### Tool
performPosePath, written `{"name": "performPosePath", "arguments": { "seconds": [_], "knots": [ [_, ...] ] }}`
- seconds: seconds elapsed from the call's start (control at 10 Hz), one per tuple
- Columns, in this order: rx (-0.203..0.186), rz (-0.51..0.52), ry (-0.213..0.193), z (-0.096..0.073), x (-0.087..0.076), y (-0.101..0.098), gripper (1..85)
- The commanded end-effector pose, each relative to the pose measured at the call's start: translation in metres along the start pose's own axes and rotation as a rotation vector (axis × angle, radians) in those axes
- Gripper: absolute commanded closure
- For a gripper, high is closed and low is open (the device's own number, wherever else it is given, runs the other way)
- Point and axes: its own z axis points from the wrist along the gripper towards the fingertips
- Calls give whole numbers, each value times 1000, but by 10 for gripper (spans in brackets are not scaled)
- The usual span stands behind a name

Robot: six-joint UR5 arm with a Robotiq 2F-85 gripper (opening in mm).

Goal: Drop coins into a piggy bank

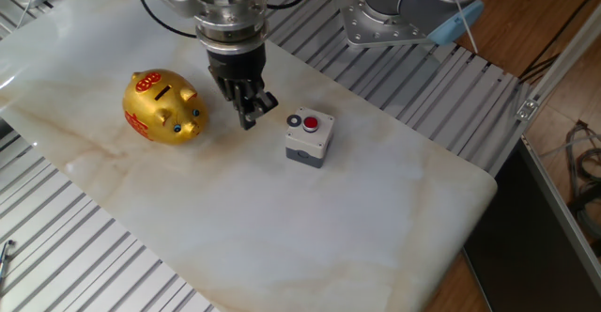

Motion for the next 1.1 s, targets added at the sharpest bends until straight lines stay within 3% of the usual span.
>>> {"name": "performPosePath", "arguments": {
  "seconds": [0.0,0.2,1.0],
  "knots": [
    [-10,2,-2,3,9,-1,847],
    [10,-19,-13,4,10,-9,847],
    [-16,-51,-51,14,10,-21,847]
  ]
}}
